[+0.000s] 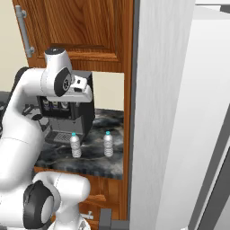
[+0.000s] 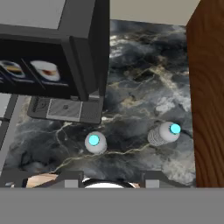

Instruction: Take the bottled waters from the counter and place them in the freezer to freeze. Close the freezer door after placing the bottles.

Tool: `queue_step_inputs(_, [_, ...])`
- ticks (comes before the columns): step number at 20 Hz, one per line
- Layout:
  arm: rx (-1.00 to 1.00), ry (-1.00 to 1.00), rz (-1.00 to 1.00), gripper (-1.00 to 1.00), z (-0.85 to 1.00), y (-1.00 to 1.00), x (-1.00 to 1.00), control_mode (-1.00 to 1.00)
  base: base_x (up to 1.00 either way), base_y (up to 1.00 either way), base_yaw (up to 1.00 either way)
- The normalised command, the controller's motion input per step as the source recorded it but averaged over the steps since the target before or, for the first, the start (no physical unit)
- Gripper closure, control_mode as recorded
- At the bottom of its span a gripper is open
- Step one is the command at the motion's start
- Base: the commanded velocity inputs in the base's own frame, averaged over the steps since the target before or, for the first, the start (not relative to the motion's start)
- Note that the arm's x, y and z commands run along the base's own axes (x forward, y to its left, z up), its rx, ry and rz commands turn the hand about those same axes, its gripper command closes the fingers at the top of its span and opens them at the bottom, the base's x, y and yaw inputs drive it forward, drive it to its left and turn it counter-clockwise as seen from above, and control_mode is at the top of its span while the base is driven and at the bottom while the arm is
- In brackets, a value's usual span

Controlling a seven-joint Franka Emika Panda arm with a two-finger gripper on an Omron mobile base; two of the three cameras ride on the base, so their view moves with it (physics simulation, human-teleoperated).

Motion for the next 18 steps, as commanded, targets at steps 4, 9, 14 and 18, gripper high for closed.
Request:
queue_step_inputs(4, [0.0, 0.0, -0.04, -1.0, 0.0, 0.0, -0.3, -1.0, 0.0, 0.0, 0.0])
queue_step_inputs(9, [0.0, -0.03, -0.19, -1.0, -0.01, -0.04, -0.74, -1.0, 0.0, 0.0, 0.0])
queue_step_inputs(14, [-0.02, -0.04, -0.26, -1.0, -0.17, -0.32, -0.49, -1.0, 0.0, 0.0, 0.0])
queue_step_inputs(18, [-0.02, 0.0, -0.22, -1.0, -0.23, -0.4, -0.02, -1.0, 0.0, 0.0, 0.0])
